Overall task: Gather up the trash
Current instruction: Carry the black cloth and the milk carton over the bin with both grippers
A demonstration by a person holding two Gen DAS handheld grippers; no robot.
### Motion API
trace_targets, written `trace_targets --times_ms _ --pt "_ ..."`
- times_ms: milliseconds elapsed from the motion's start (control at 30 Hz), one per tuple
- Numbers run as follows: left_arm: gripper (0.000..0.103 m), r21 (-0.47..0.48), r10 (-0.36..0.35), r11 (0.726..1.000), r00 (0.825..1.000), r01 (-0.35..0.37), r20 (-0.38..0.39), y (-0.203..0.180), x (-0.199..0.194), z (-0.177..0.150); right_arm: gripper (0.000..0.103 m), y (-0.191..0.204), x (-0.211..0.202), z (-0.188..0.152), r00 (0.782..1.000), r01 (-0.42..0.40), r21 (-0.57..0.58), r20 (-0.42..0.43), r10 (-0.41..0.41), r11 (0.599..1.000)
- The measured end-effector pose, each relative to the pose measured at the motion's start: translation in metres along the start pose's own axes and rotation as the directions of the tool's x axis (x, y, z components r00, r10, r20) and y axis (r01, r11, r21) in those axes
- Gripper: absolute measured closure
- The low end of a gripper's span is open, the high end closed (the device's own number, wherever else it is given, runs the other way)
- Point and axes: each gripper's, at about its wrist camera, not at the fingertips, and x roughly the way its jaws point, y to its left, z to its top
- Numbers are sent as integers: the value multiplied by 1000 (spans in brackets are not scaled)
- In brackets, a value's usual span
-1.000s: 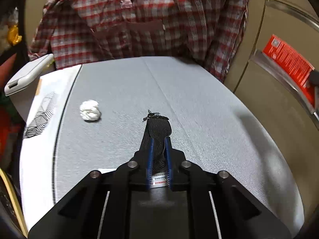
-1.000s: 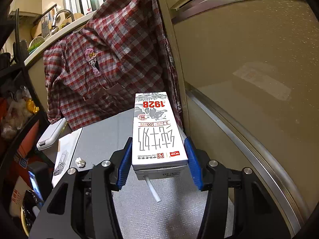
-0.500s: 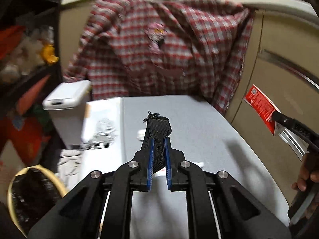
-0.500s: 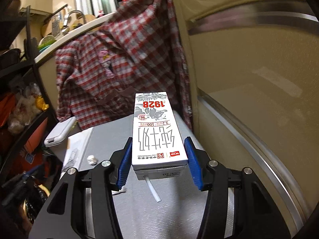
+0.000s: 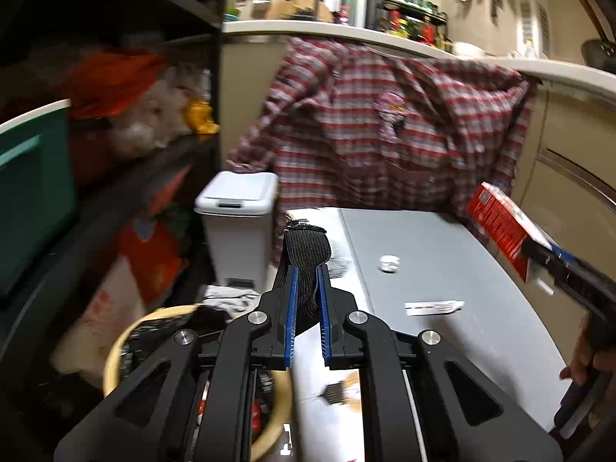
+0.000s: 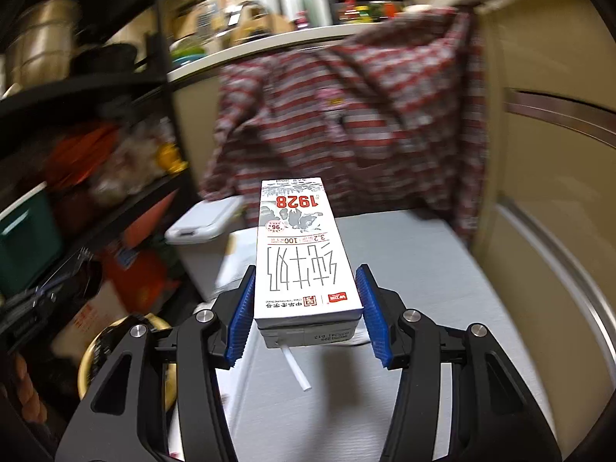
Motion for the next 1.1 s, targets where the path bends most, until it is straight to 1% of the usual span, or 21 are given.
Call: trace_targets --times_ms 133,233,367,500,767,1100 --pt "93 -21 42 999 999 -42 13 34 -15 -2 52 48 4 -13 997 -70 -58 -41 68 996" --pt "93 -28 67 997 998 -67 19 52 -21 -5 52 76 7 -24 991 -114 -81 -76 108 990" --pt "93 -35 89 995 996 -89 21 71 -25 -7 52 106 13 -37 984 -152 -104 -114 140 983" --pt "93 -40 97 995 995 -95 25 86 -26 -7 52 131 19 -47 977 -178 -121 -141 160 977" --pt "93 -73 102 992 995 -100 21 108 -16 -7 52 162 33 -56 967 -208 -156 -179 179 966" --pt "93 -84 102 991 995 -101 9 120 4 -5 52 181 51 -63 957 -238 -171 -212 200 956"
